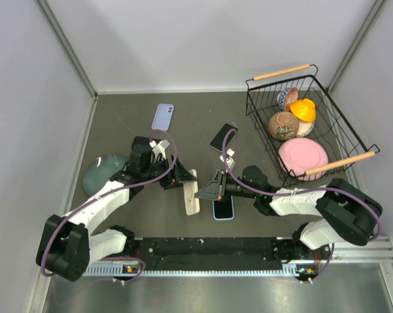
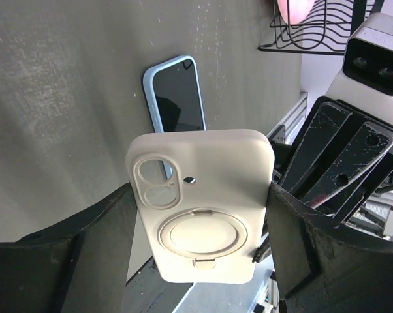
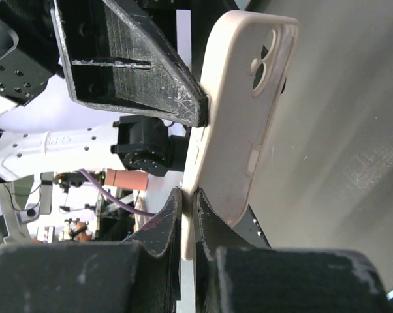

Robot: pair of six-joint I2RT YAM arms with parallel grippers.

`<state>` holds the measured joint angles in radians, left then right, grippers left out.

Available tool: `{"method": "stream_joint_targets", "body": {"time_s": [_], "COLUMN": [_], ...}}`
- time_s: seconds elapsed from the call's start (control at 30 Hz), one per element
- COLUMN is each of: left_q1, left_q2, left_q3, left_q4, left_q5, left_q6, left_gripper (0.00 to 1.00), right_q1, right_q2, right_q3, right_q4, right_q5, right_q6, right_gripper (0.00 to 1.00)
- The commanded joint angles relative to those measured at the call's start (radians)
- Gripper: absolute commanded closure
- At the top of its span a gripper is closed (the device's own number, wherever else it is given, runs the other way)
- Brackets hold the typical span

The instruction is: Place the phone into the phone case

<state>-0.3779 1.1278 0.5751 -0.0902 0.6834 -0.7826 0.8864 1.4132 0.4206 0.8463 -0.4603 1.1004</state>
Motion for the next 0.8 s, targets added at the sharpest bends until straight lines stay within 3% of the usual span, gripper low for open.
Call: {"method": "stream_joint_targets", "body": {"time_s": [0.0,0.07,0.1,0.13,0.23,0.4,0.53,0.77], "left_q1": [0.002,0.002,0.005,0.004,0.004,0.014,0.054,0.109], "left_q2": [-0.022,-0.036,-0.042,-0.049,-0.071,-0.082,-0.068,-0.074], "left_q3": [0.046,0.071,0.103,0.121,0.192,0.25,0.25,0.235], "left_q4": [-0.041,-0.124,-0.156,-0.19,-0.35,-0.499,-0.568,-0.579], "left_q5": [-0.064,-0.123,-0.157,-0.191,-0.385,-0.602,-0.674,-0.634], "left_q6": [0.037,0.074,0.089,0.106,0.16,0.161,0.1,0.117], "left_gripper": [0.18,0.04,0.01,0.01,0.01,0.01,0.01,0.01], "right_q1": [0.016,0.022,0.037,0.052,0.134,0.193,0.252,0.305], "right_q2": [-0.051,-0.071,-0.079,-0.095,-0.076,0.048,0.16,0.308], "right_q3": [0.033,0.066,0.088,0.16,0.333,0.478,0.596,0.684], "right_q4": [0.01,-0.102,-0.174,-0.417,-0.814,-1.053,-1.19,-1.256], "right_q5": [0.051,0.072,0.089,0.151,0.347,0.432,0.564,0.621], "right_q6": [-0.027,-0.053,-0.066,-0.127,-0.241,-0.22,-0.208,-0.159], "right_gripper": [1.0,1.0,1.0,1.0,1.0,1.0,1.0,1.0]}}
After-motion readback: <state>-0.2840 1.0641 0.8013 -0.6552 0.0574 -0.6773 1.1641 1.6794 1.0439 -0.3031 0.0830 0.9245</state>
